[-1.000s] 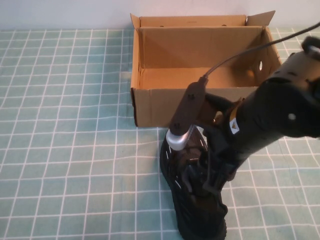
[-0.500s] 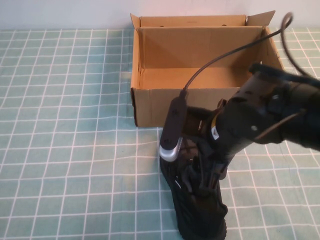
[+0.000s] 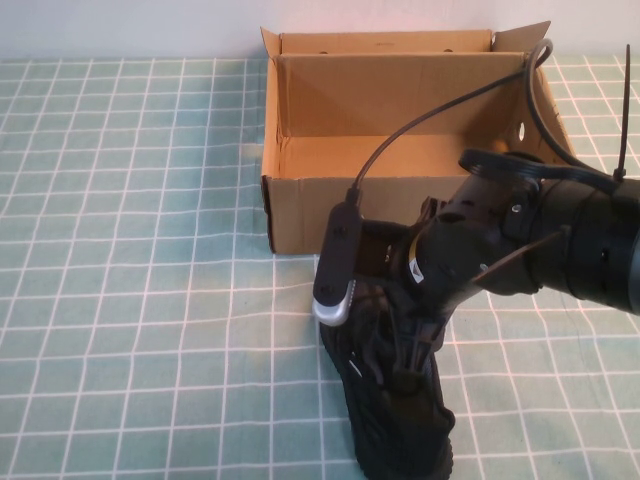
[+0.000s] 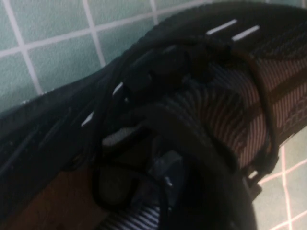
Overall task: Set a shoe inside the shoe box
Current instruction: Pick up the shoe from the table, then hand over the shoe
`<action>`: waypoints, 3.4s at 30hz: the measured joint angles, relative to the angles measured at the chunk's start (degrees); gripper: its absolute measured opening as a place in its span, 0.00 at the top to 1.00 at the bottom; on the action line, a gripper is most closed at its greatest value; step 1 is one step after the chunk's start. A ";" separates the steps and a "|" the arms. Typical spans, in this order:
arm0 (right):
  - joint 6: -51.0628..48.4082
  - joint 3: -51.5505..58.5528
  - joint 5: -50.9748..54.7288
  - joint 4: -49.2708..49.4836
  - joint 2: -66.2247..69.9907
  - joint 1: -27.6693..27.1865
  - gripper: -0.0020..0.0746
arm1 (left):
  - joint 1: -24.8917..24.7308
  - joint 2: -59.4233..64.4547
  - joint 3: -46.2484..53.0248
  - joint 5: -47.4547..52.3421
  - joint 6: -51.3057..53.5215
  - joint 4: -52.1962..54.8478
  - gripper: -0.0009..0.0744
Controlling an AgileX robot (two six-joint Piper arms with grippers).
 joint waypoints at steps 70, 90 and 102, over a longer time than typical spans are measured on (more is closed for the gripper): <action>12.38 -2.83 15.60 11.54 -22.73 0.00 0.98 | 0.00 0.00 0.00 -17.54 -10.17 -15.12 0.99; 20.68 -24.52 21.99 5.18 -10.41 -1.72 0.98 | -11.14 29.63 -30.85 3.51 6.28 -17.94 0.99; 20.58 -37.43 24.48 5.05 -1.87 -6.34 0.98 | -23.29 56.84 -44.05 -3.23 29.72 -33.71 0.99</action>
